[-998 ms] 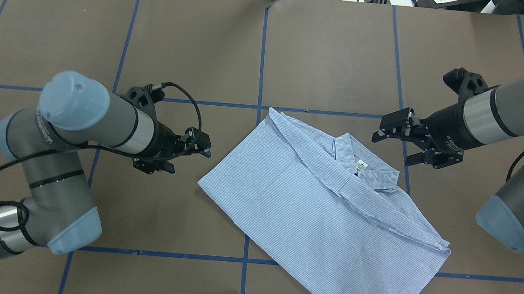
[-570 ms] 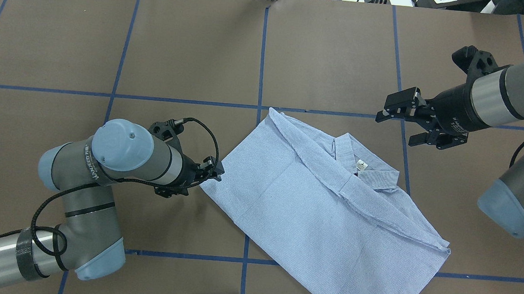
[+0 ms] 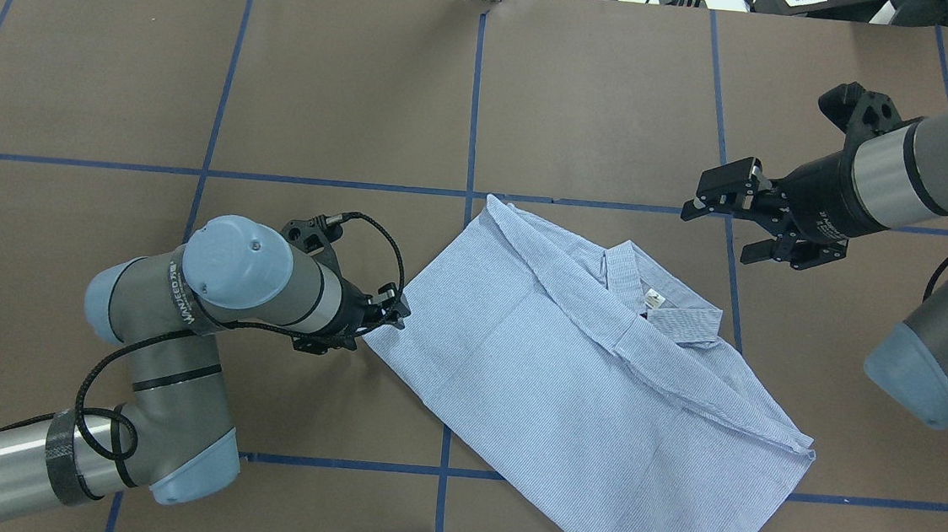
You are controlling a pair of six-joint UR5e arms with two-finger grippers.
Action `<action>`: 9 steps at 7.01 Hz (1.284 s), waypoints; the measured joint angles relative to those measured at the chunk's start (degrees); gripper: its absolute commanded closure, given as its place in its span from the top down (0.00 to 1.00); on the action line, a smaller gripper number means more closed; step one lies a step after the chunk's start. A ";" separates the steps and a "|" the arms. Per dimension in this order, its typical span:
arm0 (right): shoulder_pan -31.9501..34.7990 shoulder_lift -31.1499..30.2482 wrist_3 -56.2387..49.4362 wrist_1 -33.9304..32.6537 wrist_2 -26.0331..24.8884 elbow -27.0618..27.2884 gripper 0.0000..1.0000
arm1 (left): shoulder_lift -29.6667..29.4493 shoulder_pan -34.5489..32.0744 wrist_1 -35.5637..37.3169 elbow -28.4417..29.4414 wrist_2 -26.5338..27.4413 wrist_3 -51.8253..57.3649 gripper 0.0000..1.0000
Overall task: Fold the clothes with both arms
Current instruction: 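Push the shirt's corner with the left gripper to straighten it while the right gripper withdraws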
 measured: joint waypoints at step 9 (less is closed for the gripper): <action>1.33 -0.06 -4.13 -0.03 -0.08 -1.19 1.00 | -0.88 -4.12 3.02 -0.21 -0.31 1.10 0.00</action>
